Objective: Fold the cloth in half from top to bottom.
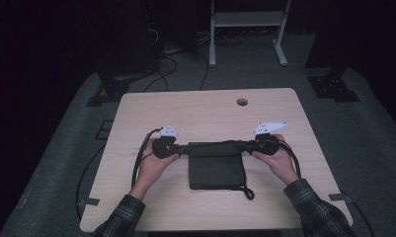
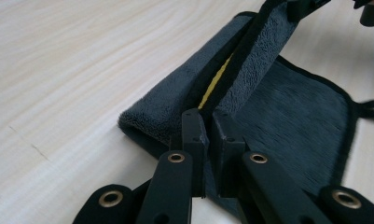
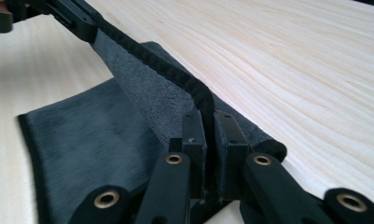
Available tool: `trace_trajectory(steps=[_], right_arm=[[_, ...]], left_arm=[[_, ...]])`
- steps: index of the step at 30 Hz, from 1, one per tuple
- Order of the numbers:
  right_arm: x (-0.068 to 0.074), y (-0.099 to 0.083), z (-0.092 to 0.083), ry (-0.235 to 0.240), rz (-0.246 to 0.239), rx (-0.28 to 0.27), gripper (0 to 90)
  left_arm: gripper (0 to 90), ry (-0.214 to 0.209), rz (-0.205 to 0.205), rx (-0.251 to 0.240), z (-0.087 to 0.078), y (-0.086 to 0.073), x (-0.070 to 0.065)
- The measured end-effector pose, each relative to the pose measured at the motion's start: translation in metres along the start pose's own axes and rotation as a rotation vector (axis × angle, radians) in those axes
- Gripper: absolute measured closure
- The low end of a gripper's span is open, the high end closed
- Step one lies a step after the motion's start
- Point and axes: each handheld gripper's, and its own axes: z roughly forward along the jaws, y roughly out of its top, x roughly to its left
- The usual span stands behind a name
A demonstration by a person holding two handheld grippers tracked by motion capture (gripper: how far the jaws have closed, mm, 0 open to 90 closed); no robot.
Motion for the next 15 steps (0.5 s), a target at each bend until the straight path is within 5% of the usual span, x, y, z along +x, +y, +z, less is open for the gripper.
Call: trace_trajectory(steps=[5, 15], right_arm=[[0.009, -0.005, -0.010, 0.017, -0.004, -0.008, 83.2], [0.030, -0.029, -0.015, 0.056, -0.008, 0.049, 82.8]], left_arm=[[85.4, -0.022, 0.015, -0.001, -0.007, -0.003, -0.013], [85.3, -0.069, 0.020, 0.085, -0.001, -0.025, -0.028]])
